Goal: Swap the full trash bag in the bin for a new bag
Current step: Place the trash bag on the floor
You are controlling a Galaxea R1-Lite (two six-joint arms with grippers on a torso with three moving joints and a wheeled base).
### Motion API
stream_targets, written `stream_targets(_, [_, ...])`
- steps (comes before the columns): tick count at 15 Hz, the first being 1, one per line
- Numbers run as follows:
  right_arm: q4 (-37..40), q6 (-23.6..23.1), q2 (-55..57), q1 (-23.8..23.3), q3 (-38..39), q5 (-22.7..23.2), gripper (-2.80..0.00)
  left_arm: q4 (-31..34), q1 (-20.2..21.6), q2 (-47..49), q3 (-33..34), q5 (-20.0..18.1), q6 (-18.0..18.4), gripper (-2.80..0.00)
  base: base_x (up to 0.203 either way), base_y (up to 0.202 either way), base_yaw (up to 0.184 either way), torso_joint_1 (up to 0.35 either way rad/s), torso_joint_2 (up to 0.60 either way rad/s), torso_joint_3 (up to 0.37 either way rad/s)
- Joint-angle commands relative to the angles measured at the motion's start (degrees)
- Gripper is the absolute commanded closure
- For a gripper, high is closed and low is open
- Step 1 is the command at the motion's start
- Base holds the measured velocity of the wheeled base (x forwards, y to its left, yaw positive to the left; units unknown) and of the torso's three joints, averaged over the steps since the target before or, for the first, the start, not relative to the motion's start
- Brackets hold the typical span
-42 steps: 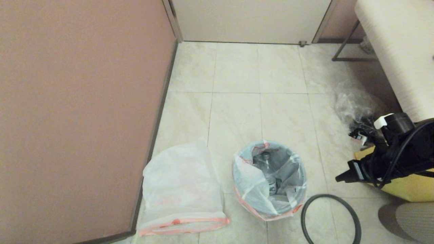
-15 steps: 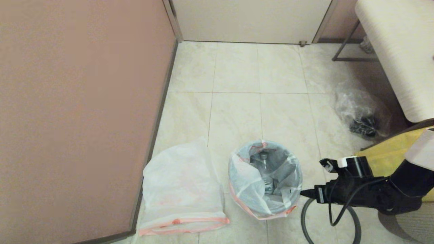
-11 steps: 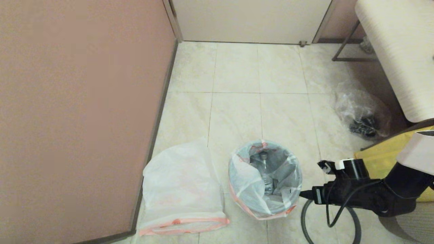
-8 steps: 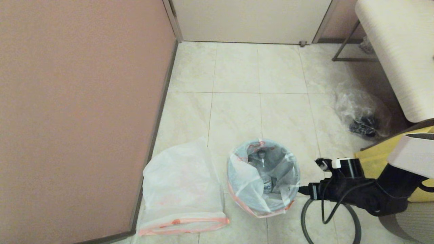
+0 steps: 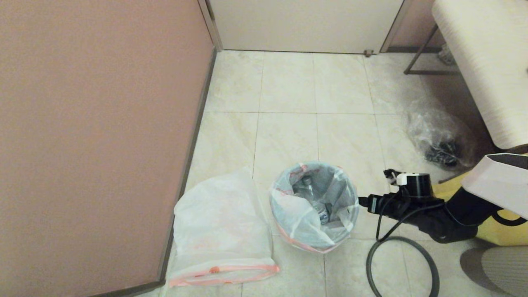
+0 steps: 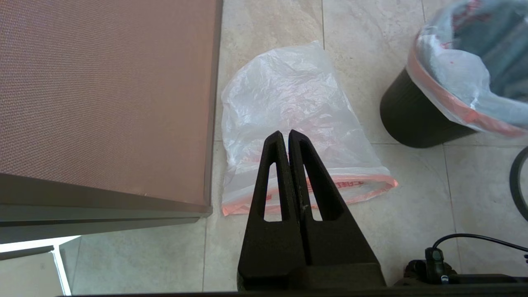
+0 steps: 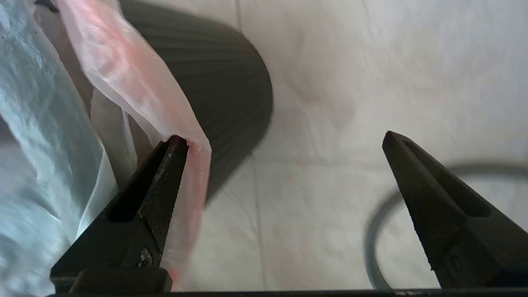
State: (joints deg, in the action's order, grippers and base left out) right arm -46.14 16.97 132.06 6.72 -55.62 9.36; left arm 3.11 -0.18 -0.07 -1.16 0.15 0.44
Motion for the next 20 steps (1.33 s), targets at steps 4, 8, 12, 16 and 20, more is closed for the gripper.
stream_targets(4, [5.2, 2.5, -2.0, 0.3, -3.6, 0.1, -2.80, 0.0, 0.0, 0.1, 0.0, 0.0, 0.0, 0.00, 0.000, 0.000, 0.000, 0.000, 0.00, 0.000])
stream_targets(8, [5.1, 0.7, -1.7, 0.2, 0.8, 1.8, -2.80, 0.1, 0.0, 0.1, 0.0, 0.0, 0.0, 0.00, 0.000, 0.000, 0.000, 0.000, 0.00, 0.000])
stream_targets(12, [4.8, -0.3, 0.3, 1.8, 2.4, 2.3, -2.80, 0.0, 0.0, 0.1, 0.0, 0.0, 0.0, 0.00, 0.000, 0.000, 0.000, 0.000, 0.00, 0.000])
stream_targets(16, [4.7, -0.4, 1.5, 2.1, 2.1, 2.2, -2.80, 0.0, 0.0, 0.1, 0.0, 0.0, 0.0, 0.00, 0.000, 0.000, 0.000, 0.000, 0.00, 0.000])
stream_targets(20, [4.9, -1.3, 3.3, 3.2, 0.7, 1.8, -2.80, 0.0, 0.0, 0.1, 0.0, 0.0, 0.0, 0.00, 0.000, 0.000, 0.000, 0.000, 0.00, 0.000])
